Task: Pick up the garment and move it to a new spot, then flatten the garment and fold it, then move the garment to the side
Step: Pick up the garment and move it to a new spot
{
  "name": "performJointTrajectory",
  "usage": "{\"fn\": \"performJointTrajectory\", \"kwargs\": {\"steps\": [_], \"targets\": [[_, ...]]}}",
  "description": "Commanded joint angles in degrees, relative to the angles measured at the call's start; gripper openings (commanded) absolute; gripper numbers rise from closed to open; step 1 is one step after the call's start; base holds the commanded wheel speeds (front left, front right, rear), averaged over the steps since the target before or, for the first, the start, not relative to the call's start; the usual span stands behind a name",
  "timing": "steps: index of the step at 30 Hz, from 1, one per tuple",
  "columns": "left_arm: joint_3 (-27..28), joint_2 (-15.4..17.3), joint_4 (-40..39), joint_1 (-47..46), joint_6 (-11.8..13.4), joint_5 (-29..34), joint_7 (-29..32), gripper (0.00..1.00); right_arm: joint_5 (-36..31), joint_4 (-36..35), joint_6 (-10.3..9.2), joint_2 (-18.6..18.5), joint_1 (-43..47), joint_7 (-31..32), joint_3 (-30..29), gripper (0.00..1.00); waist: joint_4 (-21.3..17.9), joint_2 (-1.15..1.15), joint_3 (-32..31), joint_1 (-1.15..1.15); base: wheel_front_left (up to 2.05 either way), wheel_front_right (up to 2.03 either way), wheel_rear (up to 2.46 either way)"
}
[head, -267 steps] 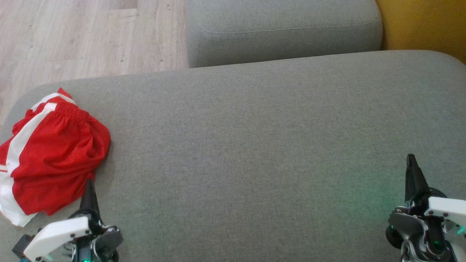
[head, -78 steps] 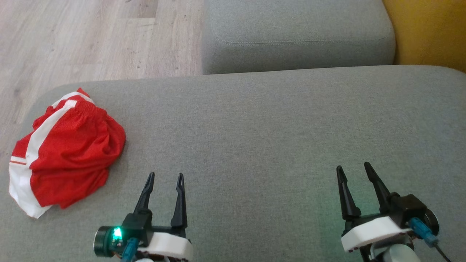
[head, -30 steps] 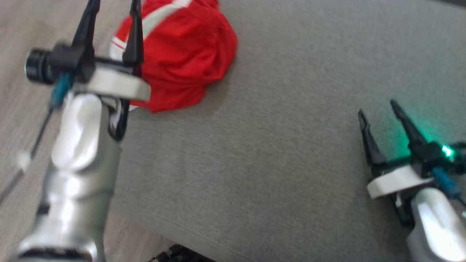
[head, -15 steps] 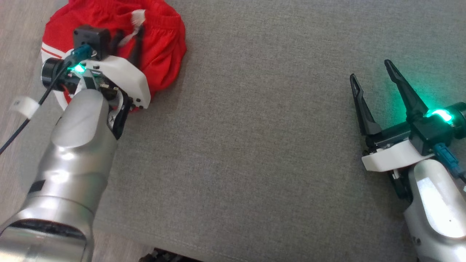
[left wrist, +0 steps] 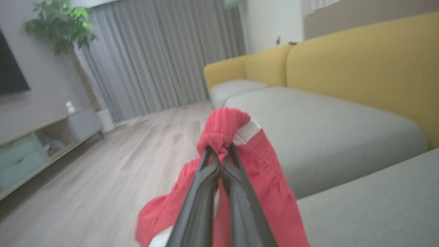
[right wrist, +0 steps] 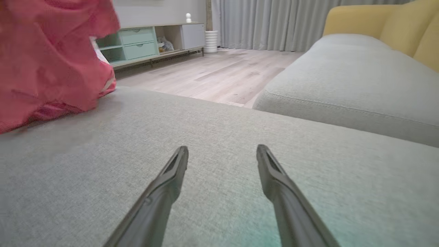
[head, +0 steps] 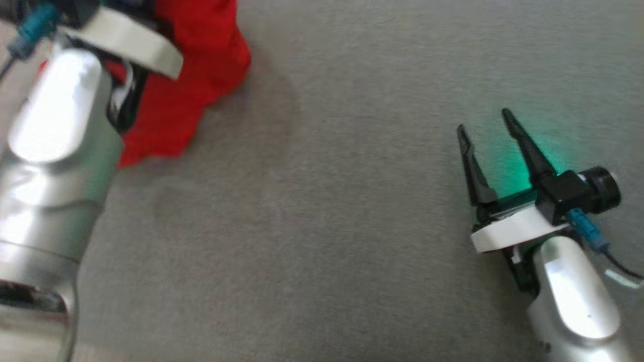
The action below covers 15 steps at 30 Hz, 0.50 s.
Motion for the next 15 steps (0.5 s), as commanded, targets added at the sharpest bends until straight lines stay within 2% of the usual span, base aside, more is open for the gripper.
{"fn": "performJointTrajectory", "kwargs": {"steps": [1,9,15], "targets": [[0.7,3.7,-3.9,-3.9,0.1,-0.1,0.6,0.00,0.7,-1.5,0.39,1.2,1.2,0.0,1.2,1.00,-5.1,0.00,-3.6,-0.01,0.00,0.00,0.00],[-2.7,6.5,-16.3,-9.0,0.1,-0.9,11.2,0.00,2.8,-2.9,0.39,5.1,3.1,0.0,0.3,1.00,-20.6,0.00,-9.7,-0.01,0.00,0.00,0.00],[-6.2,5.3,-22.3,-10.3,0.1,-4.1,13.8,0.00,6.7,-6.4,0.39,5.5,5.3,0.0,-0.9,1.00,-30.5,0.00,-11.2,-0.01,0.00,0.00,0.00]]}}
